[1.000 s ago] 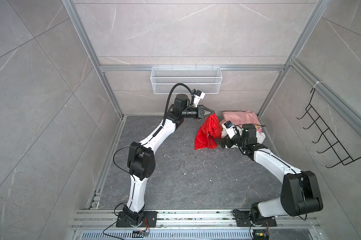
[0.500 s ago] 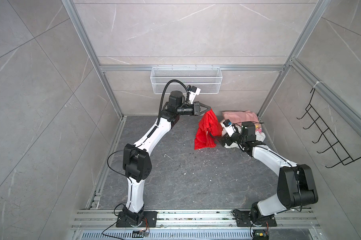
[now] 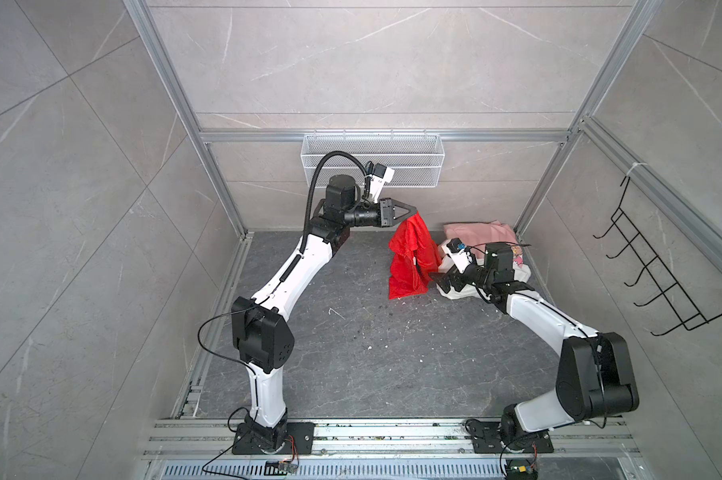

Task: Pick out a specific cloth from the pile
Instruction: 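Grasp the hanging red cloth with the right gripper while the left holds it up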

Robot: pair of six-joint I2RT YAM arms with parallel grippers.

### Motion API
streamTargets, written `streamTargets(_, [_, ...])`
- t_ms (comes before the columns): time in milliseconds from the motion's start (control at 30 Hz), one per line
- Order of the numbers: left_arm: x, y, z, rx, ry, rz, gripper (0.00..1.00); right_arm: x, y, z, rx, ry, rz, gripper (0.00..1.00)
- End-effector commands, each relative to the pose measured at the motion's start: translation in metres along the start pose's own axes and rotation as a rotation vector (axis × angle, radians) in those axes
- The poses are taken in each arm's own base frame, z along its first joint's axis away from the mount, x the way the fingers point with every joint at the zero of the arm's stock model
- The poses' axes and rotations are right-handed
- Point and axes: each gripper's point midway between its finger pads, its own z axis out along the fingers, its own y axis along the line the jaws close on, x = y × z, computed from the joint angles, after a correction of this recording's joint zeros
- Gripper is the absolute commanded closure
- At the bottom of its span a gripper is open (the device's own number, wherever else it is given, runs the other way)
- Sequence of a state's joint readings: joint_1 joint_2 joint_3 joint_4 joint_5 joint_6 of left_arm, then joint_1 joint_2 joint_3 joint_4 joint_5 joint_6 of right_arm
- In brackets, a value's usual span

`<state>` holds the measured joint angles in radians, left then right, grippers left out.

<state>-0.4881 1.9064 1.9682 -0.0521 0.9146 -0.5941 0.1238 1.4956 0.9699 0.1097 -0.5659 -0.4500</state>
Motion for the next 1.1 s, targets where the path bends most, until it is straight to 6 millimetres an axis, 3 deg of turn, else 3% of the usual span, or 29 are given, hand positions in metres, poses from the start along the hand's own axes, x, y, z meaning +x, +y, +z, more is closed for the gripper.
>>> streamTargets(0, [-0.022, -0.055, -0.025, 0.045, -0.044, 0.158, 1.0, -0.005, 0.011, -0.011, -0.029, -0.008, -0.02, 0.01])
streamTargets(167, [-0.018, -0.066, -0.033, 0.045, -0.036, 0.18, 1.0, -0.01, 0.011, -0.01, -0.043, -0.025, -0.042, 0.0])
streamTargets(433, [-0.017, -0.075, -0.04, 0.051, -0.035, 0.196, 1.0, -0.021, 0.005, 0.009, -0.067, -0.088, -0.086, 0.0])
streamTargets(767, [-0.016, -0.078, -0.043, 0.05, -0.038, 0.204, 1.0, -0.029, 0.019, 0.053, -0.152, -0.124, -0.146, 0.04])
streamTargets(933, [-0.019, -0.078, -0.044, 0.045, -0.046, 0.21, 1.0, -0.026, 0.033, 0.066, -0.187, -0.121, -0.152, 0.11])
streamTargets(1067, [-0.018, -0.076, -0.046, 0.038, -0.049, 0.213, 1.0, -0.025, 0.039, 0.065, -0.206, -0.128, -0.124, 0.23])
